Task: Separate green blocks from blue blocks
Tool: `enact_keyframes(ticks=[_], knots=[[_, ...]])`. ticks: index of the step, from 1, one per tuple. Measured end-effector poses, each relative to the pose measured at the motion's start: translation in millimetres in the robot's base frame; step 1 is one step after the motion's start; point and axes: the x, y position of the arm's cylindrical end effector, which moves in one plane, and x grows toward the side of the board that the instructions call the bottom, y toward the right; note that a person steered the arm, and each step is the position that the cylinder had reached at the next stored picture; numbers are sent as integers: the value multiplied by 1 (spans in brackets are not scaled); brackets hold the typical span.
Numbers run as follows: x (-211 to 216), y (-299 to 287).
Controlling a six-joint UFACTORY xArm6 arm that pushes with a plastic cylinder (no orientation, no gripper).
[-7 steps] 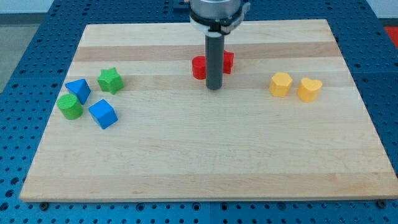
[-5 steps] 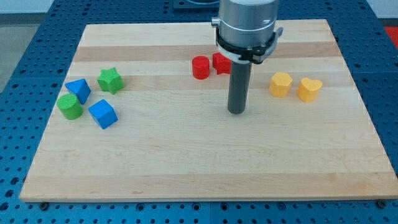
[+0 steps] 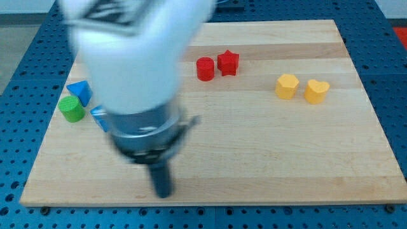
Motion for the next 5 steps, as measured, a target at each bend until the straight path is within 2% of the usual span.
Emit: enact_keyframes(ticks=[1,2,3,4,5], knots=[[-50,-111],[-119,-129],[-143,-165],[-111,-181],[-118,-193]])
